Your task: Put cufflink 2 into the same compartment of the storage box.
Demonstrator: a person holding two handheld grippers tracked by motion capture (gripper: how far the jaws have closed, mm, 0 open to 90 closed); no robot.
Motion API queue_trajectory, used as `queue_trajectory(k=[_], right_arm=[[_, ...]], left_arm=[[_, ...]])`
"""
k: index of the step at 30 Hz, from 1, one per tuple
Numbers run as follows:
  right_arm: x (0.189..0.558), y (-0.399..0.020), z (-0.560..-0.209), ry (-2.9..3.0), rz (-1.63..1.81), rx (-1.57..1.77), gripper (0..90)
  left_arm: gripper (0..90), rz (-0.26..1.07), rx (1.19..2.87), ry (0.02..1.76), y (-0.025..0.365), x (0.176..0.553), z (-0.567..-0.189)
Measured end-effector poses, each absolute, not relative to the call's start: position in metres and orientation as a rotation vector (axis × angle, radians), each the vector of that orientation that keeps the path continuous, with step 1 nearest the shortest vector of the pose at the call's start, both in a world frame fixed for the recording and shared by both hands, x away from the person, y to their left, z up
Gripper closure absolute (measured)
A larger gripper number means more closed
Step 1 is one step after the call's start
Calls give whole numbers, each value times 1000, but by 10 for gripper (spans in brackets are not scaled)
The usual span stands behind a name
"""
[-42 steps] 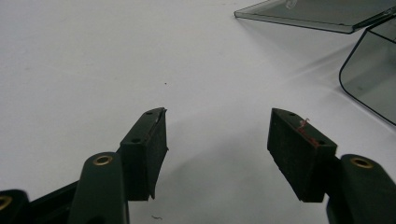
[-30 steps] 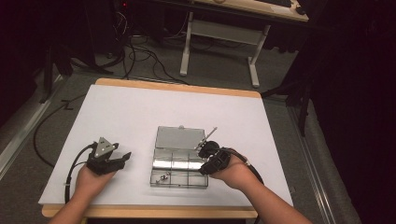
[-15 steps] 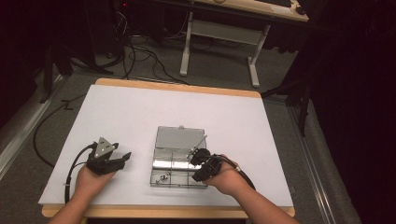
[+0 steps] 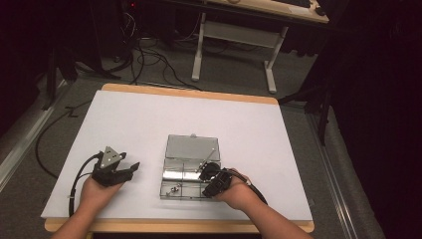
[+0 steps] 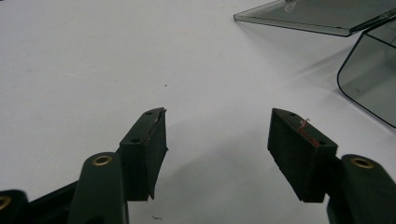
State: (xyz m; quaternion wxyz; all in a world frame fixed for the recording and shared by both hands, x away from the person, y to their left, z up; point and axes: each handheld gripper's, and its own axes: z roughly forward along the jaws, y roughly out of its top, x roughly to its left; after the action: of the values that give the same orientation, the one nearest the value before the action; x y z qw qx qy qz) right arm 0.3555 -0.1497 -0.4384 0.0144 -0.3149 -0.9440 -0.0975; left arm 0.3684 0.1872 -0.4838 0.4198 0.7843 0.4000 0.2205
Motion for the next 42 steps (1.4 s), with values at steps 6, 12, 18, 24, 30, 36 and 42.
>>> queue_trajectory(k=[6,12,18,24,30,36,42], right_arm=[[357,-151,-438,-2937,-317,-986,770],[355,-151,-436,-2940,-328,-997,737],[355,-153,-420,-2933,-382,-998,737],[357,-164,-397,-2942,-425,-1034,744],[360,-180,-383,-2953,-432,-1092,748],[364,-198,-383,-2936,-411,-1197,749],[370,-218,-394,-2917,-373,-1286,739]], left_arm=[[378,549,1966,1002,188,368,-484],[376,553,1962,1004,187,368,-484],[376,557,1965,1002,187,368,-484],[376,560,1965,1002,187,368,-484],[373,555,1963,1000,188,368,-484],[374,556,1959,1001,187,368,-484],[373,555,1961,1002,187,368,-484]])
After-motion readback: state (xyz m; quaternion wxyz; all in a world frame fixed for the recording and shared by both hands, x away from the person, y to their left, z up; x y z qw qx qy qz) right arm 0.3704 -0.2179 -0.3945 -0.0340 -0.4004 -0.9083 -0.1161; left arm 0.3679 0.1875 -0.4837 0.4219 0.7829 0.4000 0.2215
